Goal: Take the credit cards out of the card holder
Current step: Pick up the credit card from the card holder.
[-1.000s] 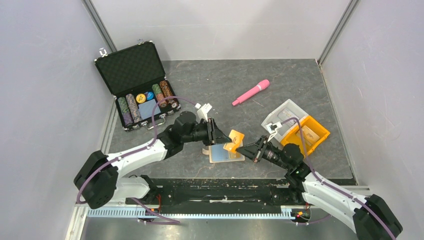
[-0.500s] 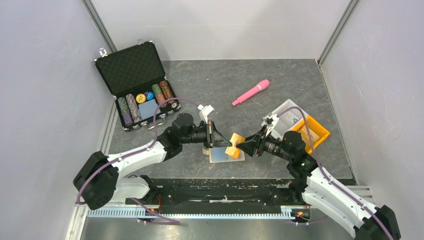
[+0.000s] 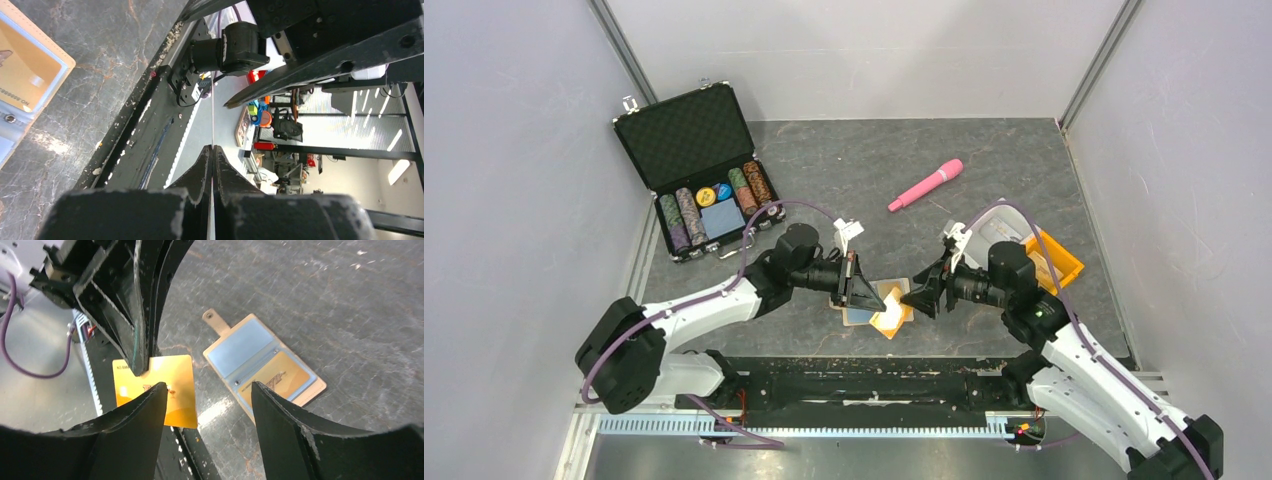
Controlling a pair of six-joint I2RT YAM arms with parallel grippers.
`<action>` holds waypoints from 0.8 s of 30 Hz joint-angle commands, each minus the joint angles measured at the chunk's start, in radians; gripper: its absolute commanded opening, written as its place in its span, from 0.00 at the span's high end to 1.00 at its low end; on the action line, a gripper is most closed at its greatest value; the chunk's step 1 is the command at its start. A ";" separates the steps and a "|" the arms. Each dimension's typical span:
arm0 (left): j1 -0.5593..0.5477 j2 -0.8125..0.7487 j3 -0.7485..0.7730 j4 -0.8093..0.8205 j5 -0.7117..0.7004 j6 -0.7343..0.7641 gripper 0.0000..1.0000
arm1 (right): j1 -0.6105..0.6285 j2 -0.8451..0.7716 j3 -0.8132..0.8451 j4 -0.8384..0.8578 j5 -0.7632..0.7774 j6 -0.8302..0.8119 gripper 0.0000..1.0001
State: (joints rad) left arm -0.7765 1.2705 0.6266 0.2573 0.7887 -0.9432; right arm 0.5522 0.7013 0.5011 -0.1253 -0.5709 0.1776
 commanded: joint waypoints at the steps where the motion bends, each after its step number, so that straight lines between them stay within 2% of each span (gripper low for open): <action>1: -0.006 -0.007 0.069 -0.067 0.094 0.100 0.98 | -0.004 0.019 0.030 -0.051 -0.130 -0.074 0.35; 5: -0.006 -0.014 0.123 -0.228 0.062 0.233 0.98 | -0.008 0.038 0.010 -0.001 -0.224 -0.027 0.35; 8: -0.006 -0.029 0.151 -0.320 0.019 0.303 0.98 | -0.008 0.034 -0.015 0.084 -0.280 0.039 0.40; 9: -0.006 -0.033 0.155 -0.327 0.017 0.309 0.98 | -0.008 0.030 -0.024 0.109 -0.294 0.059 0.45; 12: -0.006 -0.052 0.160 -0.329 0.015 0.310 0.98 | -0.010 0.028 -0.038 0.167 -0.302 0.108 0.69; 18: -0.006 -0.078 0.172 -0.332 0.010 0.309 0.98 | -0.010 0.045 -0.053 0.266 -0.303 0.198 1.00; 22: -0.004 -0.084 0.183 -0.341 0.005 0.321 0.97 | -0.011 0.062 -0.052 0.320 -0.316 0.241 1.00; 24: -0.003 -0.080 0.197 -0.371 -0.016 0.326 0.93 | -0.011 0.069 -0.046 0.326 -0.310 0.252 1.00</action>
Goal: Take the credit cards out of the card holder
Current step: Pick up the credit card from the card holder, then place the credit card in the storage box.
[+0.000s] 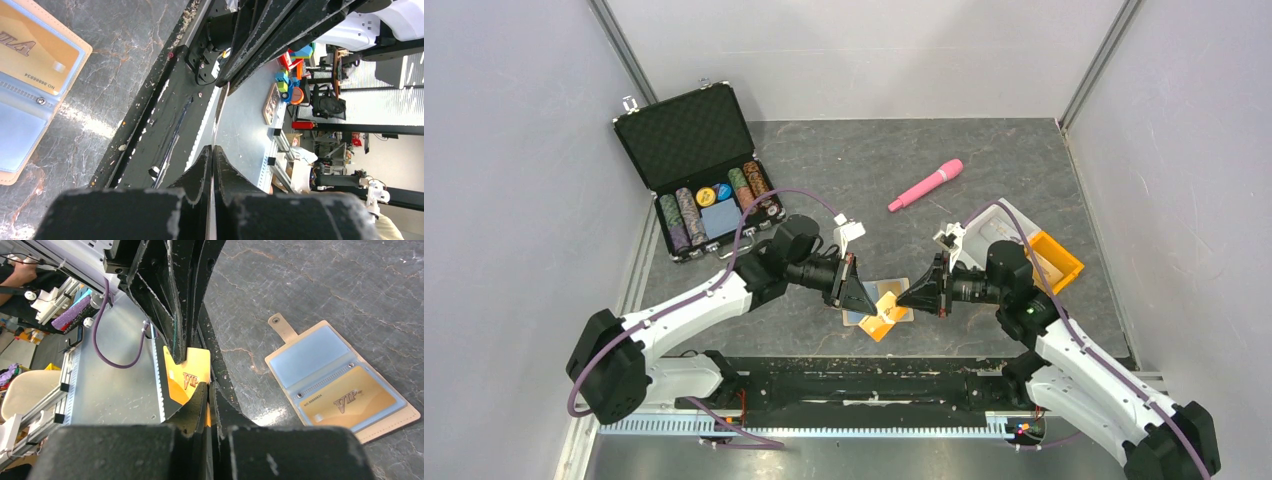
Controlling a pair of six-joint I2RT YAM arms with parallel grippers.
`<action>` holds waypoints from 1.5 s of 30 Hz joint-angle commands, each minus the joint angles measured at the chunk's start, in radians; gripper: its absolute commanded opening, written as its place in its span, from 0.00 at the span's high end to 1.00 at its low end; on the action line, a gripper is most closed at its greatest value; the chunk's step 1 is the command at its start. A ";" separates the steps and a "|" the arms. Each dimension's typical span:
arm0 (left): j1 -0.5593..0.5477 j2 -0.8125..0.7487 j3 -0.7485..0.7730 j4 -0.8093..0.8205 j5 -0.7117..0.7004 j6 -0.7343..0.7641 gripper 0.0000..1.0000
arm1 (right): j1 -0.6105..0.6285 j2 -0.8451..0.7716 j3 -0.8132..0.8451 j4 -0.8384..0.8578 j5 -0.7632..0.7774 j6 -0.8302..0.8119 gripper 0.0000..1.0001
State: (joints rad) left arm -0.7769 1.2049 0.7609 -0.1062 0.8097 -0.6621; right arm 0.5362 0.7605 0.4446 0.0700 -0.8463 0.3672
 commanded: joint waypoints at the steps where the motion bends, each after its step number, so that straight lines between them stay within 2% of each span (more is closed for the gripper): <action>1: -0.001 -0.010 0.069 -0.016 -0.037 0.047 0.92 | 0.005 0.015 0.015 0.134 -0.035 0.067 1.00; 3: 0.001 -0.006 0.076 -0.030 -0.044 0.053 0.86 | 0.005 0.016 0.015 0.142 -0.031 0.078 1.00; 5: 0.001 -0.005 0.086 -0.068 -0.093 0.060 0.62 | 0.000 0.015 0.011 0.140 -0.010 0.079 1.00; 7: 0.001 -0.002 0.106 -0.139 -0.172 0.078 0.44 | -0.016 0.020 0.002 0.140 0.003 0.082 1.00; 9: 0.002 -0.001 0.119 -0.170 -0.188 0.100 0.31 | -0.044 0.031 -0.004 0.135 0.018 0.080 1.00; 11: 0.002 -0.012 0.124 -0.185 -0.194 0.110 0.02 | -0.083 0.046 -0.006 0.123 0.023 0.078 1.00; 17: 0.002 -0.029 0.179 -0.285 -0.222 0.164 0.00 | -0.259 0.069 0.022 0.048 0.044 0.082 1.00; 21: 0.002 -0.044 0.225 -0.399 -0.317 0.227 0.00 | -0.413 0.081 0.074 -0.048 0.051 0.072 1.00; 26: 0.002 -0.084 0.215 -0.466 -0.432 0.249 0.00 | -0.643 0.113 0.172 -0.303 0.102 -0.043 1.00; 29: 0.002 -0.111 0.199 -0.482 -0.476 0.264 0.00 | -0.810 0.112 0.196 -0.396 0.113 -0.084 1.00; 32: 0.002 -0.122 0.203 -0.499 -0.502 0.275 0.00 | -0.895 0.120 0.226 -0.458 0.197 -0.103 1.00; 38: 0.002 -0.125 0.188 -0.501 -0.463 0.269 0.00 | -1.121 0.142 0.240 -0.496 0.231 -0.115 1.00; 45: 0.002 -0.106 0.169 -0.499 -0.413 0.262 0.00 | -1.281 0.158 0.313 -0.591 0.352 -0.178 1.00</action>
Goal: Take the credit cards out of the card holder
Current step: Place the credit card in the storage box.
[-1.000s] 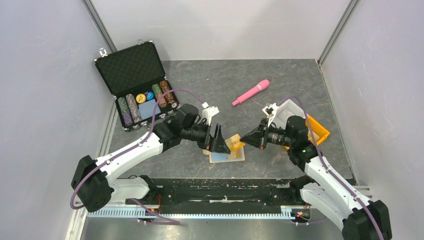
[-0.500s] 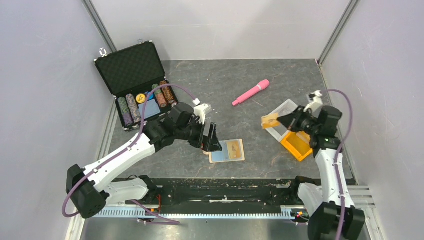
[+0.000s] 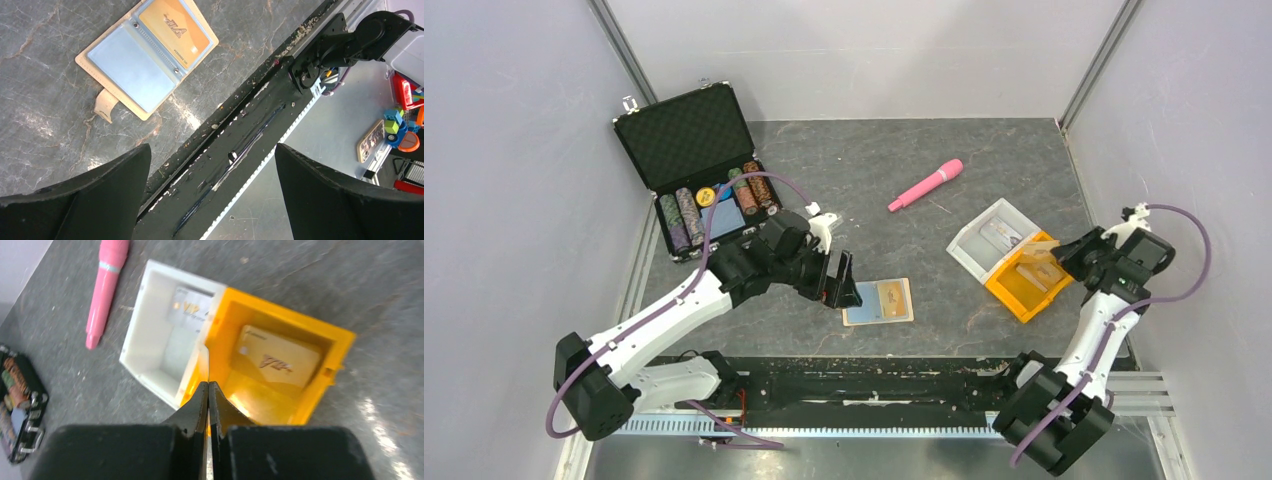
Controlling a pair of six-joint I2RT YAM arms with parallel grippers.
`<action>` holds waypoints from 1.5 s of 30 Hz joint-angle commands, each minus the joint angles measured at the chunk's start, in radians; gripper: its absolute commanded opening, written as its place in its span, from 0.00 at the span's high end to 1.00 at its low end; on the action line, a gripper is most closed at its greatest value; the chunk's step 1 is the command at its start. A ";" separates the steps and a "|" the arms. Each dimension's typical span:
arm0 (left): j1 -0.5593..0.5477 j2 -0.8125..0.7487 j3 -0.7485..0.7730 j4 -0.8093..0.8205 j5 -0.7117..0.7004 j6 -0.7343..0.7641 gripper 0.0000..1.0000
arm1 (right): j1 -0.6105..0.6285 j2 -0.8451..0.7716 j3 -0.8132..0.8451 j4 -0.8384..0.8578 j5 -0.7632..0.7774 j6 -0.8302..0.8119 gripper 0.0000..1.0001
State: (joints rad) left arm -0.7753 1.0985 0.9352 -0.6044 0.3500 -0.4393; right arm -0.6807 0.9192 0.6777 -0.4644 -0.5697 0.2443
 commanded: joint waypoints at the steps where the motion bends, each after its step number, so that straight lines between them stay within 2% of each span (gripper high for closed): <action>1: 0.001 0.004 -0.007 -0.001 0.052 0.037 0.00 | -0.079 -0.002 0.083 -0.059 0.070 -0.055 1.00; 10: 0.001 -0.029 -0.015 -0.001 0.056 0.033 0.00 | -0.115 -0.004 0.106 -0.077 0.062 -0.030 1.00; 22: 0.007 -0.076 -0.013 -0.018 0.026 0.042 0.00 | -0.114 -0.066 -0.128 0.175 -0.009 0.147 1.00; 45: 0.013 -0.085 -0.013 -0.022 0.008 0.046 0.00 | -0.115 -0.040 -0.256 0.366 0.023 0.243 1.00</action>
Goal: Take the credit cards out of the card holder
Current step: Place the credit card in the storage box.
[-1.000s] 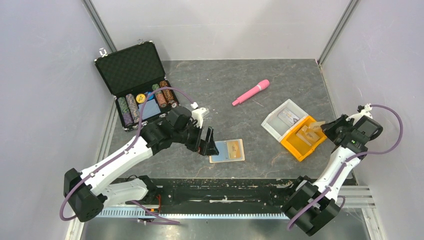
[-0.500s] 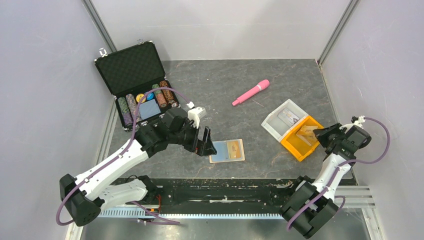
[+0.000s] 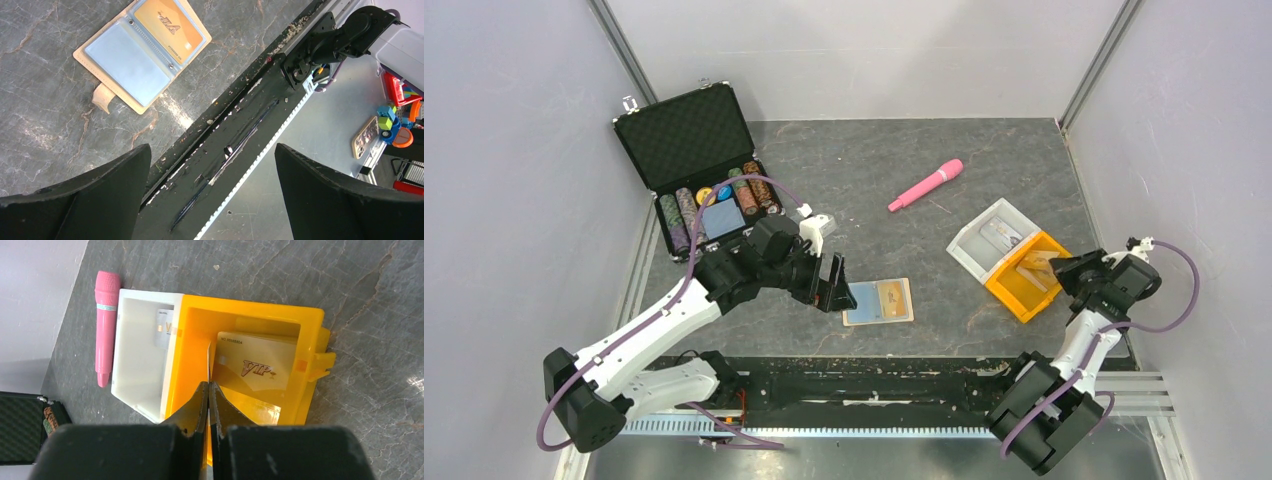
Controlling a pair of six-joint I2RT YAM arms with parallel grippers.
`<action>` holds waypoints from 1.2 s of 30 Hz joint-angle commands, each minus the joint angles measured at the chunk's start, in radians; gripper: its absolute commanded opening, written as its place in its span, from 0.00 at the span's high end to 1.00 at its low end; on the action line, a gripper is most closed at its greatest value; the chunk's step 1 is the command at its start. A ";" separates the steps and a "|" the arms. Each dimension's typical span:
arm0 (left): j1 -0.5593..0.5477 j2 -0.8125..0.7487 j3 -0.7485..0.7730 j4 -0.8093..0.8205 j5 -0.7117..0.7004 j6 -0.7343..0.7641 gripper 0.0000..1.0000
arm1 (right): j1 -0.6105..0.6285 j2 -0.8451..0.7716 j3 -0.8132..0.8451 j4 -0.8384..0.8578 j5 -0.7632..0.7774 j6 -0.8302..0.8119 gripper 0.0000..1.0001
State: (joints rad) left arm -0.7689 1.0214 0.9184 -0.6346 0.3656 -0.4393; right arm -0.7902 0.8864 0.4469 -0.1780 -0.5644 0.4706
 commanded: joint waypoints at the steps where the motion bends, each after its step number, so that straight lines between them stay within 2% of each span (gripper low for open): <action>1: 0.006 -0.010 0.004 0.008 -0.014 0.047 0.00 | -0.005 -0.009 -0.027 0.082 0.029 0.018 1.00; 29: 0.020 -0.026 0.005 0.004 -0.027 0.048 0.00 | -0.005 -0.006 -0.088 0.197 0.031 0.087 1.00; 34: 0.020 -0.022 0.005 0.004 -0.022 0.047 0.00 | -0.004 -0.013 -0.087 0.180 0.076 0.092 0.87; 36: 0.020 -0.022 0.006 0.004 -0.024 0.047 0.00 | -0.005 -0.016 -0.081 0.180 0.093 0.088 0.85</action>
State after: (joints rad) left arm -0.7536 1.0161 0.9184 -0.6361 0.3428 -0.4393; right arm -0.7902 0.8848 0.3622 -0.0307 -0.5156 0.5571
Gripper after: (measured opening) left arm 0.995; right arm 0.135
